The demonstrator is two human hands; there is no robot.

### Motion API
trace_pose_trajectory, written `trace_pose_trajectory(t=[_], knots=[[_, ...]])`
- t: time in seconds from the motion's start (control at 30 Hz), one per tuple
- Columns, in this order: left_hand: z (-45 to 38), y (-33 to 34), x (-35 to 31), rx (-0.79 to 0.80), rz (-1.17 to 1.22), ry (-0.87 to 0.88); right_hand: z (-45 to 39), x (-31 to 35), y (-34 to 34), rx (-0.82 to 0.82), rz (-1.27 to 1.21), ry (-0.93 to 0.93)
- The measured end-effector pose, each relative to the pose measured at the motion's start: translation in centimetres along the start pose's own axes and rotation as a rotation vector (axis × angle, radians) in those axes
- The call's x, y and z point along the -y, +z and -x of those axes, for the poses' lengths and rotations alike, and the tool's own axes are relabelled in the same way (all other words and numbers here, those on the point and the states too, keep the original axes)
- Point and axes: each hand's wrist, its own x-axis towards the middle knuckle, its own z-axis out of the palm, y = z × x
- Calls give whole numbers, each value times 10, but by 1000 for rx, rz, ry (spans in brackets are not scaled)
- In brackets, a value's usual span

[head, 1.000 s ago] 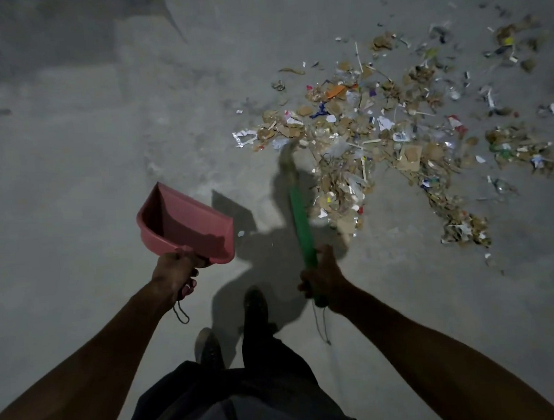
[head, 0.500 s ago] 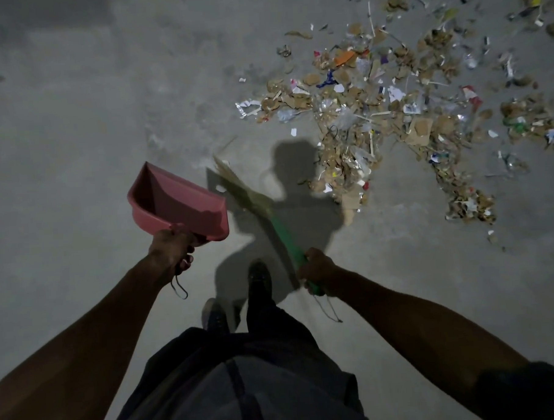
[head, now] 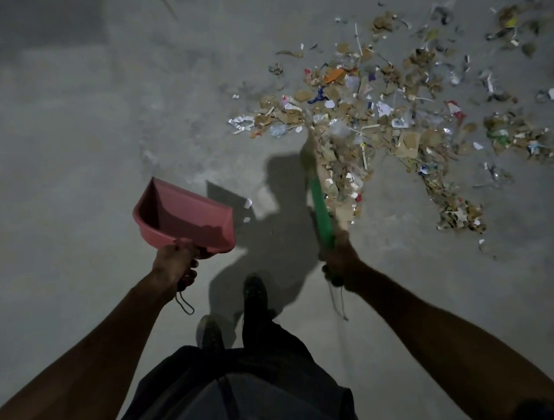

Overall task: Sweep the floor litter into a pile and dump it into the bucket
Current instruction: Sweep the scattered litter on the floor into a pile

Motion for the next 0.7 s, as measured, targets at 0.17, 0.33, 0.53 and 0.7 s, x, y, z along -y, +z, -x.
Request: trace_pose_trajectory(t=[0.17, 0.33, 0.53, 0.7], knots=[[0, 1, -6, 15, -13, 6, 25, -33, 31, 212, 222, 16], [-2, 1, -16, 8, -41, 10, -2, -47, 28, 210, 304, 65], [-4, 1, -22, -12, -24, 6, -54, -23, -1, 51, 169, 99], [-4, 3, -24, -13, -28, 7, -39, -17, 5, 10, 323, 11]])
